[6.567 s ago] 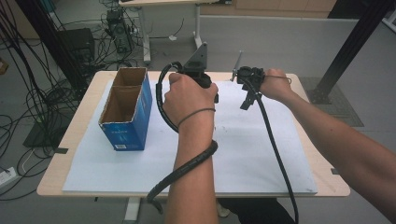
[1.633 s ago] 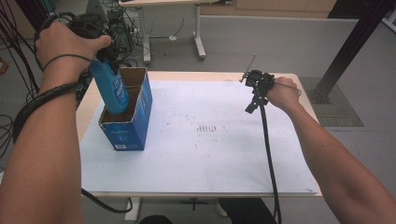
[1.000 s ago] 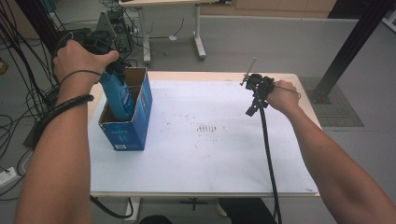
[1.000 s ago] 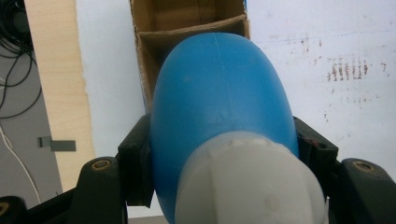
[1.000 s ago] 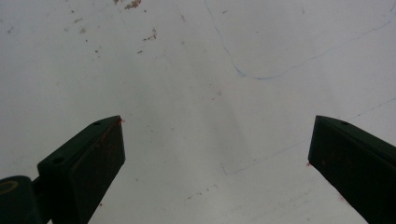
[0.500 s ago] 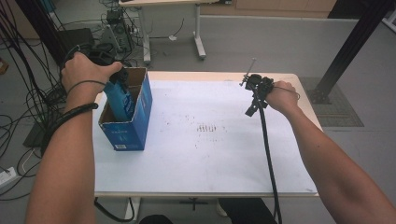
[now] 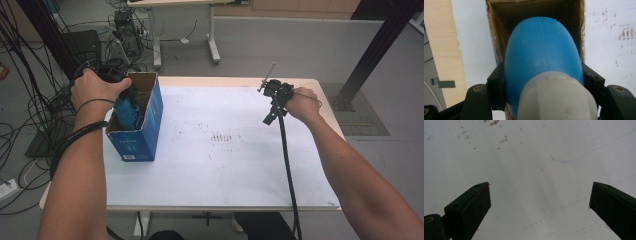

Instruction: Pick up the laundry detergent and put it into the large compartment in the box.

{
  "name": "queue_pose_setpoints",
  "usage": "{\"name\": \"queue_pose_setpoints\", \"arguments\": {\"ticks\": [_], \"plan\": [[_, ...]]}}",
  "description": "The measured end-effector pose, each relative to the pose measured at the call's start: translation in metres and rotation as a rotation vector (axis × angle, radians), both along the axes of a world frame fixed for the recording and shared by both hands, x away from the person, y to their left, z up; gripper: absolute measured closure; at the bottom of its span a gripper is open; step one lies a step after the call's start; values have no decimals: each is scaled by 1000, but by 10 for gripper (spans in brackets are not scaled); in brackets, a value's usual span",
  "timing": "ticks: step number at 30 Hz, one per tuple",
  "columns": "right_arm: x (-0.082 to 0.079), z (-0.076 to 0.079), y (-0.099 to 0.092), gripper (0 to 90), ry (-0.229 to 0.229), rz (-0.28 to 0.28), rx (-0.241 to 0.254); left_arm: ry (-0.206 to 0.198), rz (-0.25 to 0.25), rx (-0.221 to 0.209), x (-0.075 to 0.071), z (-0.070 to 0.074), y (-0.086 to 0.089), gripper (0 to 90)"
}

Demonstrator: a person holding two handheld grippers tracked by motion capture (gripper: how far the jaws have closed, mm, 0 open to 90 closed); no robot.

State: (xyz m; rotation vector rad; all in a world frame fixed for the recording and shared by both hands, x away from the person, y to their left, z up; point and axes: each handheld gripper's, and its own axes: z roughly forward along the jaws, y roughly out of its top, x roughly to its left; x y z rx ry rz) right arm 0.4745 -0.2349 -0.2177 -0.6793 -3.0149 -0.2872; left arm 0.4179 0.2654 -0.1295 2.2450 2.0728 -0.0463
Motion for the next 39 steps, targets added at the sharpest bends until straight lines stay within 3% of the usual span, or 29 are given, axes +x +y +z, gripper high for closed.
{"name": "queue_pose_setpoints", "arguments": {"ticks": [19,33,39], "plan": [[-1,-4,1,38,7,-2,7,17,-5,1,0,-29,-1,374],[0,-6,1,38,9,-6,0,29,-18,6,1,-46,-5,373],[-1,-7,1,37,9,-8,1,28,-18,8,1,-46,-5,373]]}}
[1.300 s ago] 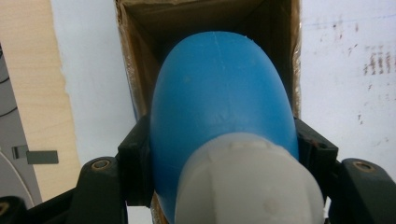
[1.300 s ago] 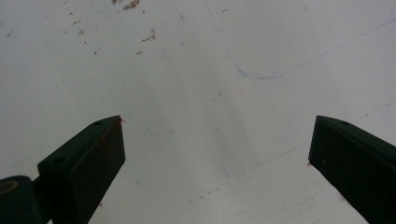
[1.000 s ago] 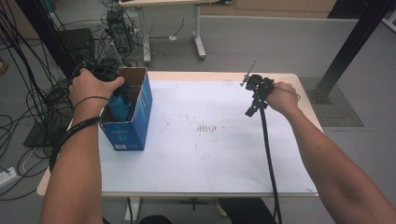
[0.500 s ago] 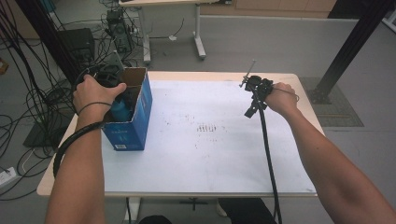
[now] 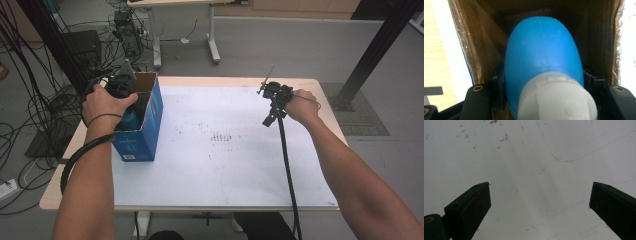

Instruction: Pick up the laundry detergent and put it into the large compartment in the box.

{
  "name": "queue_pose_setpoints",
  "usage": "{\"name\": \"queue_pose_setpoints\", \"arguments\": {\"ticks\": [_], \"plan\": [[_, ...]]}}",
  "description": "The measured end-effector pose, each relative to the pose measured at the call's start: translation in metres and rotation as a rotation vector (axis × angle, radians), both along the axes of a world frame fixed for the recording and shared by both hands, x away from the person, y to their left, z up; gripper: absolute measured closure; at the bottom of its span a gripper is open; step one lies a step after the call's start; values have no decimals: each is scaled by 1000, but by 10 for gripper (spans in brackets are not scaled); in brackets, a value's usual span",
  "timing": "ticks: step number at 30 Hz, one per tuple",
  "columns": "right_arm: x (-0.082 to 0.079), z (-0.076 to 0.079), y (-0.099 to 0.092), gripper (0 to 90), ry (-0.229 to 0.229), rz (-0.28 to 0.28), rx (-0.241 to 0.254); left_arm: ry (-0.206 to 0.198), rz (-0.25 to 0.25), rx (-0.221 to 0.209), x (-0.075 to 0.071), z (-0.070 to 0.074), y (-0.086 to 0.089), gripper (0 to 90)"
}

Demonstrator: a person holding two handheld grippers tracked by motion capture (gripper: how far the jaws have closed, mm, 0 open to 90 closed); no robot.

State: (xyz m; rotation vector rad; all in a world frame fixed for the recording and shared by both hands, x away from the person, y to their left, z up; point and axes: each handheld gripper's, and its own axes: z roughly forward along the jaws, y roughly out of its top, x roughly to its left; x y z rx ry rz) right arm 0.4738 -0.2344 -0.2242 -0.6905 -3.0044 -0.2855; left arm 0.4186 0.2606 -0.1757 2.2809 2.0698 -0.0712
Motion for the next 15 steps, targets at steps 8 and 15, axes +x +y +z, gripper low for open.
{"name": "queue_pose_setpoints", "arguments": {"ticks": [8,15], "plan": [[-1,-2,-1,37,0,5,8,-3,2,-3,0,-1,0,373],[-1,-6,-4,37,8,-8,4,5,5,1,2,-2,-2,373]]}}
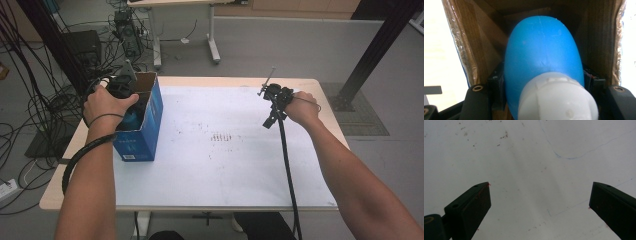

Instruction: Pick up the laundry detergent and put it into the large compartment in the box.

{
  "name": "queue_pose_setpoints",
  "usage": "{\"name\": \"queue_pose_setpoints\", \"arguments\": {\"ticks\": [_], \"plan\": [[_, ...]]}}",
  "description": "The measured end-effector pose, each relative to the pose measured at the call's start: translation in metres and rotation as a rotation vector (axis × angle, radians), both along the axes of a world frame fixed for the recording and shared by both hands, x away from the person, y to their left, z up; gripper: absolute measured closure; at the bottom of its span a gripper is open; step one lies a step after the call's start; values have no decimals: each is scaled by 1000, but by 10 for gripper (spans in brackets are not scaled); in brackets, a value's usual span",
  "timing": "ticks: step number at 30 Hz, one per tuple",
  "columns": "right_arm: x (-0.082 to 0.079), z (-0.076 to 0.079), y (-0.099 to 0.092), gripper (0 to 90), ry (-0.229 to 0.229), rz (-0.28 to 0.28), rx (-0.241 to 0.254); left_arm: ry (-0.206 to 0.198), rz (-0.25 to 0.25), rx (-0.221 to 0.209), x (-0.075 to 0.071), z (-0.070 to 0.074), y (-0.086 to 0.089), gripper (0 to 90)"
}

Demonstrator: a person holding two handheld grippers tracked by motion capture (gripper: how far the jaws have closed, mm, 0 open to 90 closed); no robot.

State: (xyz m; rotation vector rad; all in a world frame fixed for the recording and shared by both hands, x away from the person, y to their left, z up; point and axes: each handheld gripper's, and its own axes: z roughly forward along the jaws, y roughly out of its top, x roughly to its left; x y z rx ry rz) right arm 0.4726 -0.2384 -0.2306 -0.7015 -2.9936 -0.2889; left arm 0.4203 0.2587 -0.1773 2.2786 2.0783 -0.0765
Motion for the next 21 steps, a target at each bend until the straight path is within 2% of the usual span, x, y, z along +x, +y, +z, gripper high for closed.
{"name": "queue_pose_setpoints", "arguments": {"ticks": [21], "plan": [[-2,1,2,37,-4,6,-2,8,12,-5,0,-1,1,369]]}}
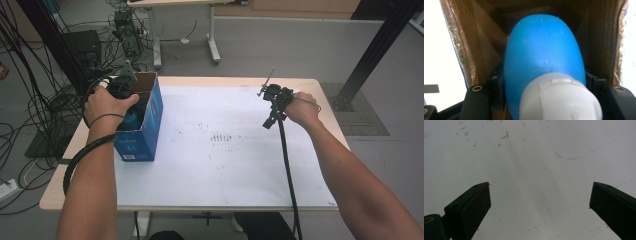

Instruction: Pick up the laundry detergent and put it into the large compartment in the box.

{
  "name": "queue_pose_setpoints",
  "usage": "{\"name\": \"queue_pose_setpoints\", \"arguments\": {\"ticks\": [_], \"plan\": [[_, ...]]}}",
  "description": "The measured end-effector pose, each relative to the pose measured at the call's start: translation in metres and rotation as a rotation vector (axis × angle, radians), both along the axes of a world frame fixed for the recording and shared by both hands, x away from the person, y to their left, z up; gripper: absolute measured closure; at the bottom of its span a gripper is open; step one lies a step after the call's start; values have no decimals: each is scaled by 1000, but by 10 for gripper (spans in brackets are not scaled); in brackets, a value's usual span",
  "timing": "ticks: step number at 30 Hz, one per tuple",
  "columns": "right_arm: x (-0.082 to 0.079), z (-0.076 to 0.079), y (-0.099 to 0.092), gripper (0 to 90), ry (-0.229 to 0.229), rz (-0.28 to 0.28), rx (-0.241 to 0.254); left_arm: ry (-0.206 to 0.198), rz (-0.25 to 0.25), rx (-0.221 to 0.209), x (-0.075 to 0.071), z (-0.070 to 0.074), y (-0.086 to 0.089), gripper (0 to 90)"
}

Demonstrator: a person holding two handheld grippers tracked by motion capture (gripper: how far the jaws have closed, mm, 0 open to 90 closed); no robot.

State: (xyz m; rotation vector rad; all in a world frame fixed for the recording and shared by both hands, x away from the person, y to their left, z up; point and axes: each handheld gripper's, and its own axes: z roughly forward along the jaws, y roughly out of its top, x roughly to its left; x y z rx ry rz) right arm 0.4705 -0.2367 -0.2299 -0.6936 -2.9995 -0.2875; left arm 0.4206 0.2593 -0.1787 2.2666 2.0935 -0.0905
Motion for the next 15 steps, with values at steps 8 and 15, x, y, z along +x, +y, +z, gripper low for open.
{"name": "queue_pose_setpoints", "arguments": {"ticks": [8,15], "plan": [[-1,1,-2,37,-6,1,2,7,3,8,1,1,-2,373],[-1,1,-1,37,-3,-1,-2,6,4,9,1,1,-2,374]]}}
